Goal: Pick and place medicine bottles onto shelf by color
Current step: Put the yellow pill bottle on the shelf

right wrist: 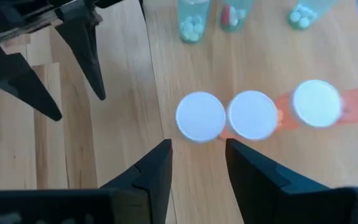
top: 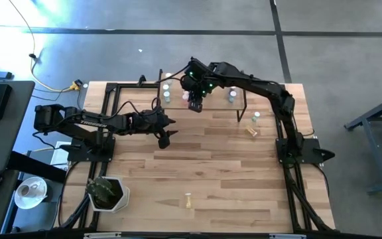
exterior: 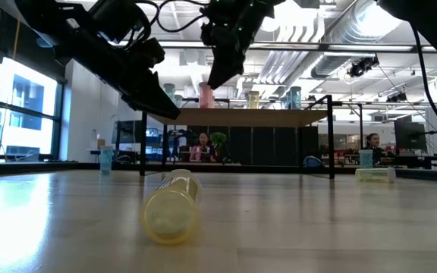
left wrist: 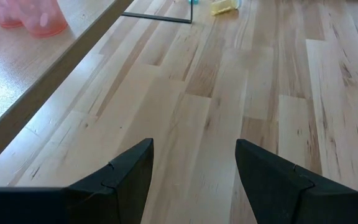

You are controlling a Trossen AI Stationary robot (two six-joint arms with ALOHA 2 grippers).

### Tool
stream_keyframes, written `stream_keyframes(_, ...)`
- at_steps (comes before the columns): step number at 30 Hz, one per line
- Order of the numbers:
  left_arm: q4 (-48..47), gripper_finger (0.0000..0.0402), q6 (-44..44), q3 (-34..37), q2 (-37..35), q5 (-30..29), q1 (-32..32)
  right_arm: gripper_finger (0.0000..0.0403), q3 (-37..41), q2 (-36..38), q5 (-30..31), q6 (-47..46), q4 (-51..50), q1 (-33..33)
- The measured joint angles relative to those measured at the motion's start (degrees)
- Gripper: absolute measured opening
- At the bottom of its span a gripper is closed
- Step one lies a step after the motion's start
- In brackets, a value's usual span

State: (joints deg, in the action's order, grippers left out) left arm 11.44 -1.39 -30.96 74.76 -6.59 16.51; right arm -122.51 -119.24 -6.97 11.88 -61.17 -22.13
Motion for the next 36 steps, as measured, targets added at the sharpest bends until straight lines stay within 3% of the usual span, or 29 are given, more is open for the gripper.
stream_keyframes(14, 0.0, 0.0218, 0.0, 0.0, 0.0, 0.0, 0.0, 0.0142, -8.9, 0.1, 0.6, -3.9, -13.6, 0.5)
stream_keyframes(23, 0.0, 0.0218, 0.0, 0.0, 0.0, 0.0, 0.0, 0.0142, -8.6, 2.8, 2.9, -4.5, -23.3, 2.8)
stream_keyframes(28, 0.0, 0.0218, 0.0, 0.0, 0.0, 0.0, 0.0, 0.0142, -2.1, 8.2, 4.8, -6.5, -23.7, 4.3)
stream_keyframes(36, 0.0, 0.0218, 0.0, 0.0, 0.0, 0.0, 0.0, 0.0142, 21.0, 23.8, 8.4, -16.5, -13.6, 7.6)
